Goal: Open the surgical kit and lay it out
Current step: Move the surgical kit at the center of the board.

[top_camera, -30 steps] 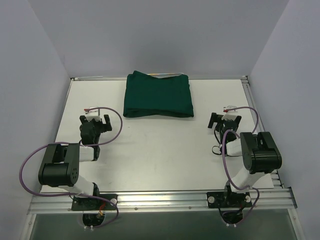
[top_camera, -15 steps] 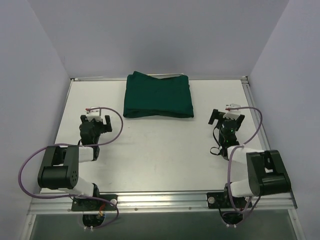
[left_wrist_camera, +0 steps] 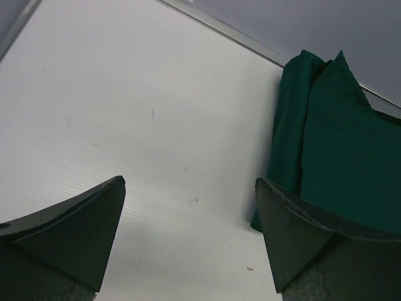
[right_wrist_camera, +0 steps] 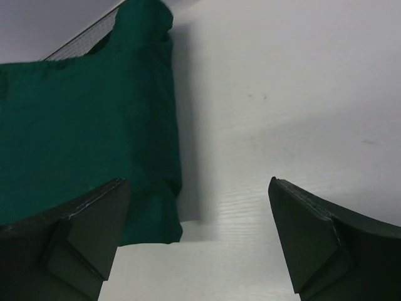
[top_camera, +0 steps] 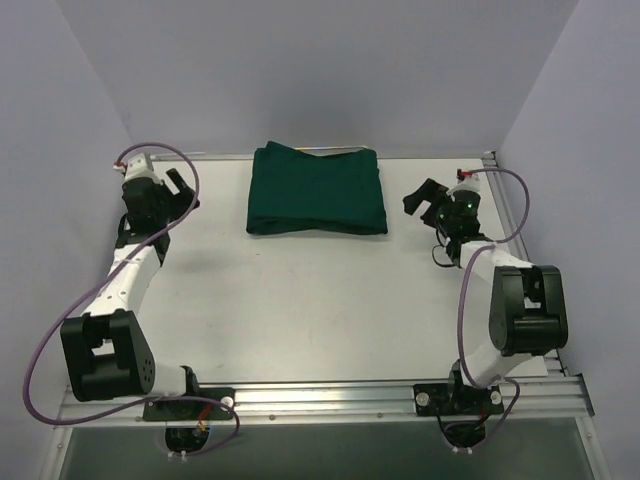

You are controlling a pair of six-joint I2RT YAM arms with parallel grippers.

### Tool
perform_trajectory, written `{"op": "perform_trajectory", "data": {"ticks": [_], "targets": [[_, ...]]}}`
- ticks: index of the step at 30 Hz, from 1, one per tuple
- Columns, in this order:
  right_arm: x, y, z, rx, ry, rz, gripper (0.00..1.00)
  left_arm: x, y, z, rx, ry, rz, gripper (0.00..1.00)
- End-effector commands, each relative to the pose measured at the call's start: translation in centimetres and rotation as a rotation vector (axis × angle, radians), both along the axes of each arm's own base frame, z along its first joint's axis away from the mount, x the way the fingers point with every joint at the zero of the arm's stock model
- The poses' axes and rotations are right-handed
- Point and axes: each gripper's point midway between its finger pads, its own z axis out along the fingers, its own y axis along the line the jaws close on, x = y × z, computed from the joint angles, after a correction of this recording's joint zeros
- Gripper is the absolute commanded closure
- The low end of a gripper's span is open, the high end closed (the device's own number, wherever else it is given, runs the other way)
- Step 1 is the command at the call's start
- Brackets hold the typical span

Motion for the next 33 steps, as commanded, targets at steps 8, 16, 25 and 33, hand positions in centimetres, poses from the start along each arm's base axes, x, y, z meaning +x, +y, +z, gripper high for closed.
{"op": "perform_trajectory", "data": {"ticks": [8, 16, 25, 33], "targets": [[2.8, 7.3, 0.6, 0.258, -0.038, 0.357, 0.04, 0.7, -5.7, -1.3, -0.547, -0.061, -0.393, 0.06], [4.7, 10.3, -2.2, 0.275, 0.022, 0.421, 0.07, 4.9, -10.5, -6.8, -0.714, 0.092, -0.557, 0.06], [6.6, 13.0, -3.9, 0.251, 0.066, 0.454, 0.11, 6.9, -15.3, -9.6, -0.744, 0.145, -0.636, 0.06], [7.3, 13.5, -4.6, 0.248, 0.102, 0.458, 0.18, 8.5, -19.1, -10.7, -0.738, 0.203, -0.673, 0.04]]}}
